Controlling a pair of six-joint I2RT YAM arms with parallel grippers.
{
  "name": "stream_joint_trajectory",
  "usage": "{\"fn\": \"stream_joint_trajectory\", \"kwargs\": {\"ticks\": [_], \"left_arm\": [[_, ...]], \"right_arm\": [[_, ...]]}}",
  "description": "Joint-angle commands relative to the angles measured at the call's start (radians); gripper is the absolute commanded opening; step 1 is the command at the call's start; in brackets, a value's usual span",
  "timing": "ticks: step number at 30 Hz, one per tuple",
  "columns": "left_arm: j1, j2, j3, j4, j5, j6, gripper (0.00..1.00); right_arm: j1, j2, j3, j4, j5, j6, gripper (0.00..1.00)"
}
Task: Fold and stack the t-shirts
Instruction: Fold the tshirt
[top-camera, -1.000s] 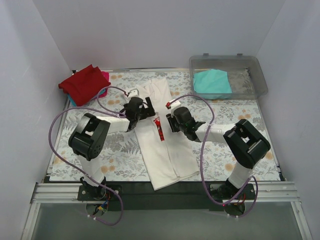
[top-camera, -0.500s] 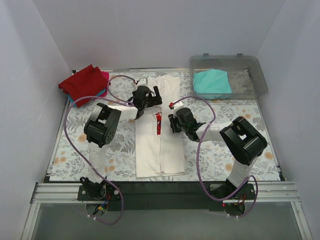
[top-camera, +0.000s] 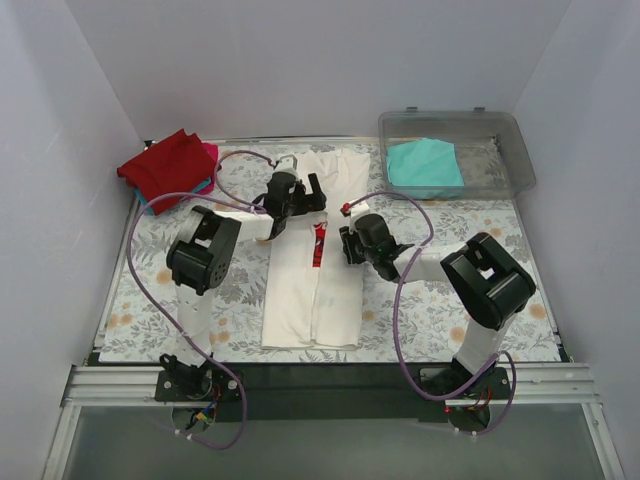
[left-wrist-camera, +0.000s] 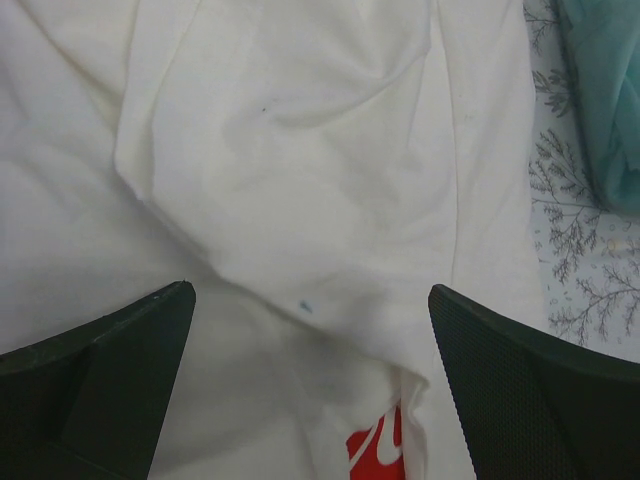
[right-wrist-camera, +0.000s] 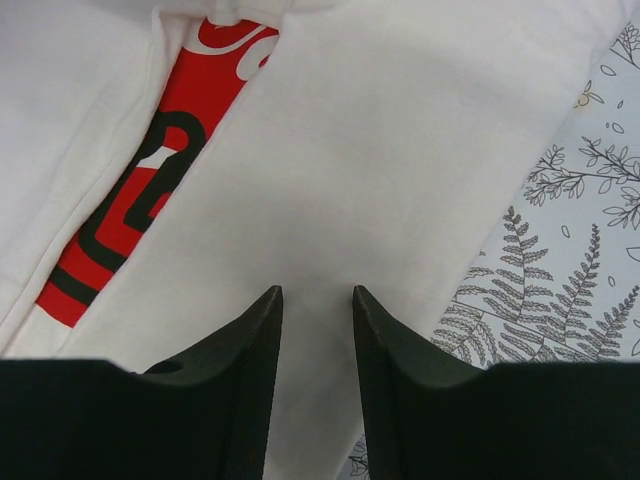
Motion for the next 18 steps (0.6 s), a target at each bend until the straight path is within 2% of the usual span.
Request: {"fn": "stream_joint_trajectory", "kwargs": {"ticks": [1, 5, 8, 9, 13, 14, 16, 18], "left_arm": [[-0.003, -0.176, -0.087, 0.01, 0.038, 0.029, 0.96], [-0.029, -0.428, -0.297, 0.099, -0.019, 0.052, 0.96], [-0.039, -0.663, -0.445, 0.111, -0.13, 0.012, 0.96], [-0.04, -0.772, -0.541, 0.072, -0.178, 0.001, 0.97], [-0.069, -0.97, -0.745, -0.084, -0.232, -0.134, 0.96], [-0.075, -1.004, -0.787, -0.129, -0.232, -0.202, 0.95], [-0.091, -1.085, -0.873, -0.173, -0.235, -0.238, 0.93], [-0.115, -1.15, -0.884, -0.3, -0.252, -0.264, 0.91]], "right_arm": [[-0.012, -0.048, 0.0, -0.088, -0.001, -0.021, 0.3], [0.013, -0.259, -0.04, -0.087, -0.072, -0.029, 0.32], [0.049, -0.389, -0.09, -0.093, -0.104, -0.003, 0.36], [0.068, -0.417, -0.119, -0.098, -0.113, 0.012, 0.36], [0.131, -0.519, -0.188, -0.168, -0.089, 0.124, 0.4], [0.147, -0.543, -0.198, -0.203, -0.059, 0.138, 0.41], [0.207, -0.562, -0.205, -0.251, -0.028, 0.175, 0.42], [0.264, -0.573, -0.198, -0.35, 0.033, 0.196, 0.45]]}}
